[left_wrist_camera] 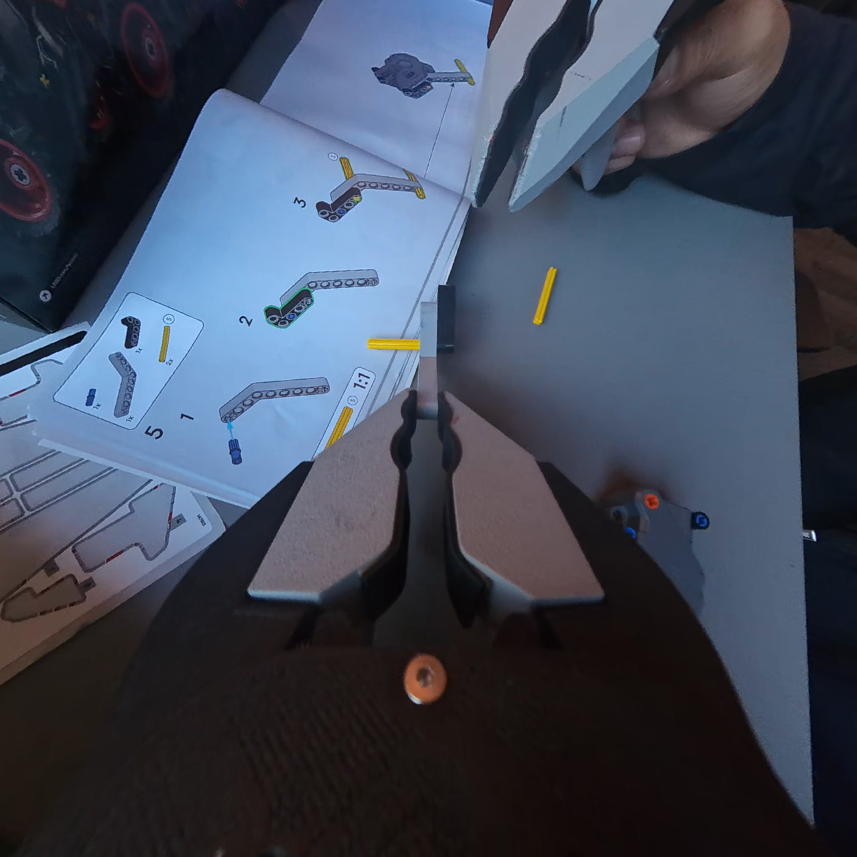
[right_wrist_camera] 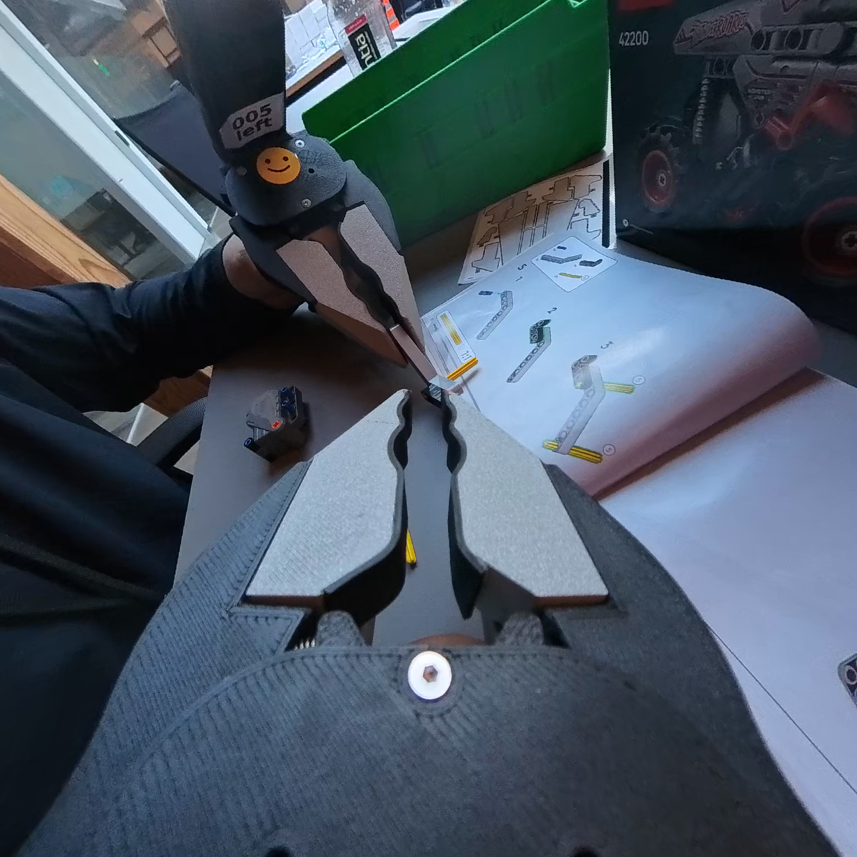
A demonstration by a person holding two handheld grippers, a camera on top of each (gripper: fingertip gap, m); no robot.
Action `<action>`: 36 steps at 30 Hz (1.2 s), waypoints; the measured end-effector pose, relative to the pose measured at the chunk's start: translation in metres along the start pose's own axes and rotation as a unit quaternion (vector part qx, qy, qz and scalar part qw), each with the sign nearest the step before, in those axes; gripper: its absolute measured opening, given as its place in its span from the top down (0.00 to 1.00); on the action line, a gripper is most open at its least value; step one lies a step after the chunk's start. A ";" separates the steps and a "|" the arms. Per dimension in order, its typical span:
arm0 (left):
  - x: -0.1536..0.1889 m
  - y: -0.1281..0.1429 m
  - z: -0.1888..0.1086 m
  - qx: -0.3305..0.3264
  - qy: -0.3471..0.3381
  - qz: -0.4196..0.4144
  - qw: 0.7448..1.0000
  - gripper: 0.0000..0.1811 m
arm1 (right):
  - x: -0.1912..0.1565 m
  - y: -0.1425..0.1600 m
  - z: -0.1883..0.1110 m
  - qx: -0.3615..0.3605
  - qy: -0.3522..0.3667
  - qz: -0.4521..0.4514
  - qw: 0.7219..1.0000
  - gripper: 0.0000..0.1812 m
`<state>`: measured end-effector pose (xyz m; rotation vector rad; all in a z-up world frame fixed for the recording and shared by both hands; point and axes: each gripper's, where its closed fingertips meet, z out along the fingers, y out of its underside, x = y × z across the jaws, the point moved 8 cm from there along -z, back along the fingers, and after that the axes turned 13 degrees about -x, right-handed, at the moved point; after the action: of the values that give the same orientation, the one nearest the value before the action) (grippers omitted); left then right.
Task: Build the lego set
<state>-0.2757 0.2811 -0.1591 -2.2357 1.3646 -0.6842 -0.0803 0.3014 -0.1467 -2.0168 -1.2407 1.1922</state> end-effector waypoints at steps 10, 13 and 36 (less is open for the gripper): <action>0.000 0.000 0.000 0.000 -0.003 0.003 1.000 0.97 | 0.000 0.000 0.001 -0.003 -0.002 0.001 1.000 0.95; 0.001 0.000 0.000 -0.001 -0.002 0.004 1.000 0.97 | 0.000 0.001 0.001 -0.003 -0.003 0.001 1.000 0.95; 0.067 -0.012 0.000 0.028 -0.273 0.378 0.884 0.97 | -0.012 0.005 0.018 -0.041 -0.103 0.033 0.993 0.97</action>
<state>-0.2411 0.2257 -0.1397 -1.4608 1.6755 0.1725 -0.0957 0.2874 -0.1540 -2.0482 -1.3486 1.4344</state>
